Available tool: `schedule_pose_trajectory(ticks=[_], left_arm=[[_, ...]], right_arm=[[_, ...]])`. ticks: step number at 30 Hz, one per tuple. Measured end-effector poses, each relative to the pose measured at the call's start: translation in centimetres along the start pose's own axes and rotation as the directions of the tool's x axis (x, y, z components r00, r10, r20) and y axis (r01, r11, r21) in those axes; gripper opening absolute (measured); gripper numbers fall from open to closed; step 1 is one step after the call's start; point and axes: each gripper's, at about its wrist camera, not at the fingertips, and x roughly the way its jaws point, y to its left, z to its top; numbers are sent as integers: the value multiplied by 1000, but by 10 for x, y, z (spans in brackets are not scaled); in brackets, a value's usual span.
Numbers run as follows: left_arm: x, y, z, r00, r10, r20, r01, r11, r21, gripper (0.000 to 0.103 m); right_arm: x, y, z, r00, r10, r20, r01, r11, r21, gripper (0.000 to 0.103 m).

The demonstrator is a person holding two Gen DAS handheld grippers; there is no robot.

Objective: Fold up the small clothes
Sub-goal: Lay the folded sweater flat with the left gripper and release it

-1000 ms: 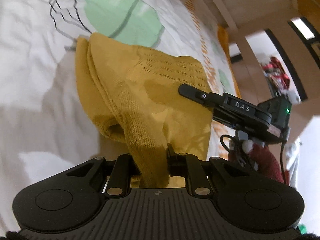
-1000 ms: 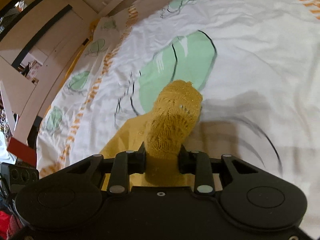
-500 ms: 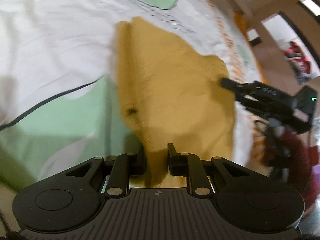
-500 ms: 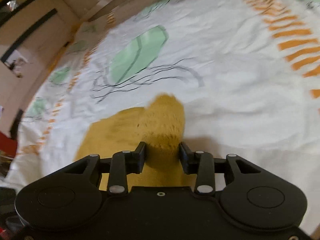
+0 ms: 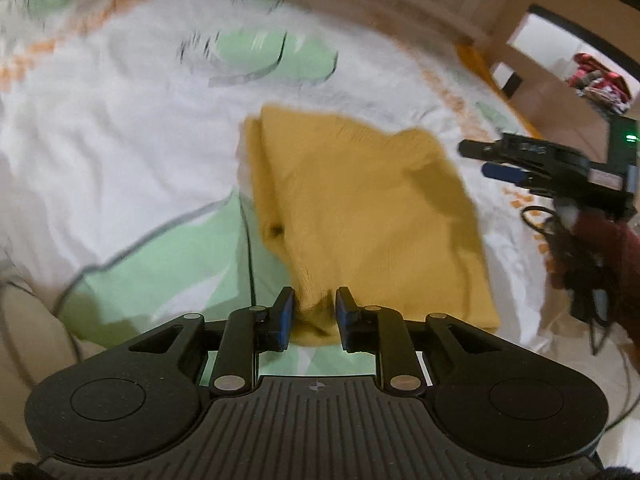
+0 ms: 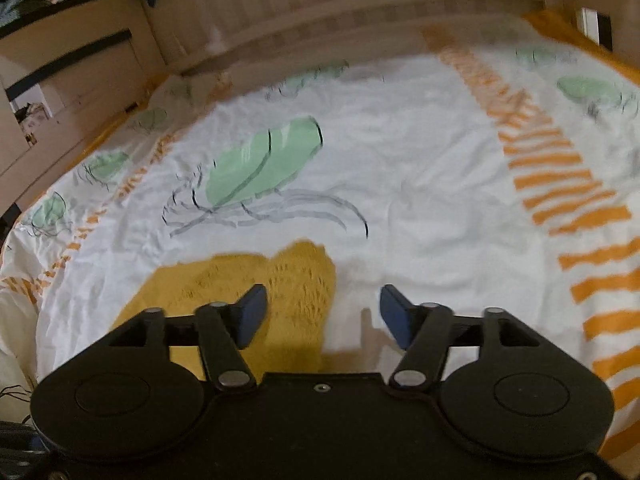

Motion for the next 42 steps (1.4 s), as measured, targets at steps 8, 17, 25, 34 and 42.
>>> schedule_pose_trajectory(ticks=[8,17,25,34,42], left_arm=[[-21,-18,30,989,-20,143,16,999,35,22],[50,-15,73,986,46,158,-41,998,-36,22],[84,16,53,989,110,97,-100,989,-106,25],[78,10,46,983,137,120,-132,990,-50,26],[71,-4,45,975,184,125,-187,982,15,27]], right_arm=[[-3,6,2,999,-10,40,12,998,-54,71],[5,1,-2,998,-58,27,60,996,-68,71],[17,-4,0,996,-86,27,87,995,-51,71],[61,6,-10,988,-144,-61,132,978,-159,74],[36,12,-5,989,-143,24,145,976,-161,77]])
